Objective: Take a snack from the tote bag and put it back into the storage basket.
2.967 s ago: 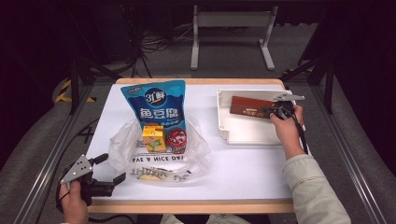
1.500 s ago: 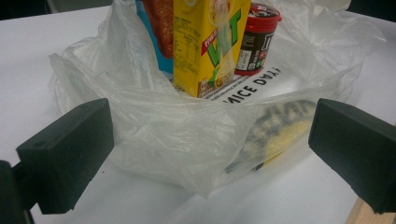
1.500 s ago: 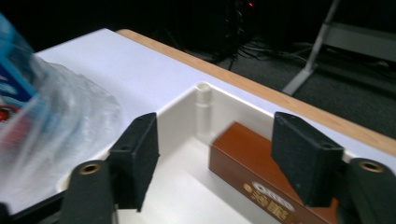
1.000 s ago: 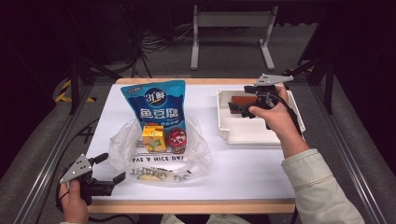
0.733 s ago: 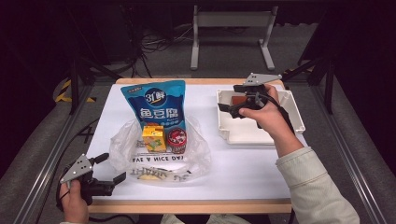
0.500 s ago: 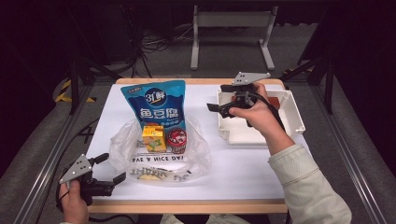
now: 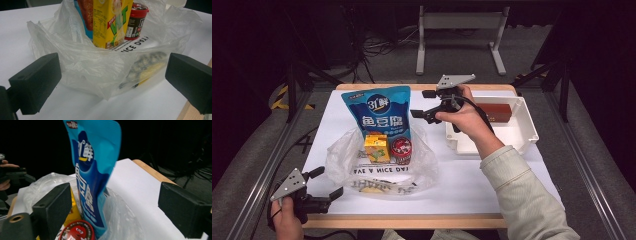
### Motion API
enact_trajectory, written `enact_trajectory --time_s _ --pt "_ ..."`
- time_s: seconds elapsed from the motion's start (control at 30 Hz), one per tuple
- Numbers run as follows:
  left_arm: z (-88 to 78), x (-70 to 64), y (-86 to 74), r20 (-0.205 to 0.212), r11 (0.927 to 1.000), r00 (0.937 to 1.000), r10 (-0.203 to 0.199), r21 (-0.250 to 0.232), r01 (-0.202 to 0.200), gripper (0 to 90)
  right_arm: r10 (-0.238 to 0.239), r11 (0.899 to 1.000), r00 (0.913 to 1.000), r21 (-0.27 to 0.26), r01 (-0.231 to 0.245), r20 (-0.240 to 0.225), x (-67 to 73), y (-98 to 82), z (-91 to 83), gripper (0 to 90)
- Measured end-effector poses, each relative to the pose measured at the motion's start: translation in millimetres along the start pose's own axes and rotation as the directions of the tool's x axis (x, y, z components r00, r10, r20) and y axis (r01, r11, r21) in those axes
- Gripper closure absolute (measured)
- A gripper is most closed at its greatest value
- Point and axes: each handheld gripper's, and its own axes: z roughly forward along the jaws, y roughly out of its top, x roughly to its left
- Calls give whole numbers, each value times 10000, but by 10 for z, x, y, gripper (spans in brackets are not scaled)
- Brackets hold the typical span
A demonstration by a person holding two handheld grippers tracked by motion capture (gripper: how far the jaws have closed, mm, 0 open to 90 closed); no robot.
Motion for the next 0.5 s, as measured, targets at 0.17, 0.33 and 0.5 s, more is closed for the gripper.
enact_trajectory --time_s 0.17,0.33,0.5 --pt "15 -2 10 43 10000 10000 66 9 -66 9 -141 9997 9995 -183 136 -275 17 13 125 185" --pt "25 2 12 72 10000 10000 61 12 -61 9 -163 9998 9988 -73 160 -467 43 5 236 191" --pt "30 3 12 98 10000 9999 45 19 -46 9 -381 9992 9975 135 390 -598 62 -7 419 202"
